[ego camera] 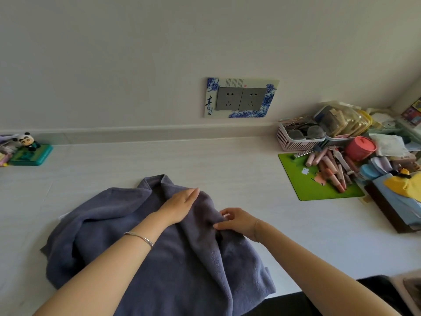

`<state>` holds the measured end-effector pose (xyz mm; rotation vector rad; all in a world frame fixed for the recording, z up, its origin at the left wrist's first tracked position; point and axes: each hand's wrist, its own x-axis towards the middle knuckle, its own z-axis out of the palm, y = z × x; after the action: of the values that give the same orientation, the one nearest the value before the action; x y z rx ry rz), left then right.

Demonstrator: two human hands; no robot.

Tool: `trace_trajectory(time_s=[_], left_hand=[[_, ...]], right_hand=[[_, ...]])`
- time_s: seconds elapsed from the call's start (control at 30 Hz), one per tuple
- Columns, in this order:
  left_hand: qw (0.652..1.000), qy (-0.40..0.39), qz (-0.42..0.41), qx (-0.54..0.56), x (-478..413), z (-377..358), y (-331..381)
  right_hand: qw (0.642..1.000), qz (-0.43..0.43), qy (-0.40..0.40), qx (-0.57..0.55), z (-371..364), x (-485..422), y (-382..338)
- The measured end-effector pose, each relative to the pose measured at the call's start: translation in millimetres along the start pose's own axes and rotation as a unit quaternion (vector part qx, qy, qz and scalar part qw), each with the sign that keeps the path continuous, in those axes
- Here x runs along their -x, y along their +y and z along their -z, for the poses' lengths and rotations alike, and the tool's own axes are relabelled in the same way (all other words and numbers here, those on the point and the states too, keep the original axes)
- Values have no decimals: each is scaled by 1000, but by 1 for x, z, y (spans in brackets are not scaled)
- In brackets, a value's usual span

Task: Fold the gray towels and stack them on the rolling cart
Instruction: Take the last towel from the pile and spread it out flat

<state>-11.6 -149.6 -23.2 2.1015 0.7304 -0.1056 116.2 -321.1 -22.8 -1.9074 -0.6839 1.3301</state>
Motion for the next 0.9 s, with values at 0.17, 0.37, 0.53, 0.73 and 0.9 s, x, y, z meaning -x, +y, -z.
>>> trace_trajectory(time_s=[0.17, 0.37, 0.53, 0.73, 0.9], left_hand=[[979, 103, -139, 111, 21, 18, -7], [981, -13, -52, -187, 66, -13, -67], [963, -20, -36, -265, 82, -23, -77], [961, 26, -62, -267, 77, -19, -62], [944, 48, -147, -292, 56, -3, -31]], right_hand=[[985, 162, 52, 9, -37, 16, -33], [986, 62, -61, 139, -81, 34, -2], [983, 26, 182, 9, -77, 32, 13], [990, -98, 100, -12, -92, 34, 13], [989, 19, 106, -97, -101, 36, 5]])
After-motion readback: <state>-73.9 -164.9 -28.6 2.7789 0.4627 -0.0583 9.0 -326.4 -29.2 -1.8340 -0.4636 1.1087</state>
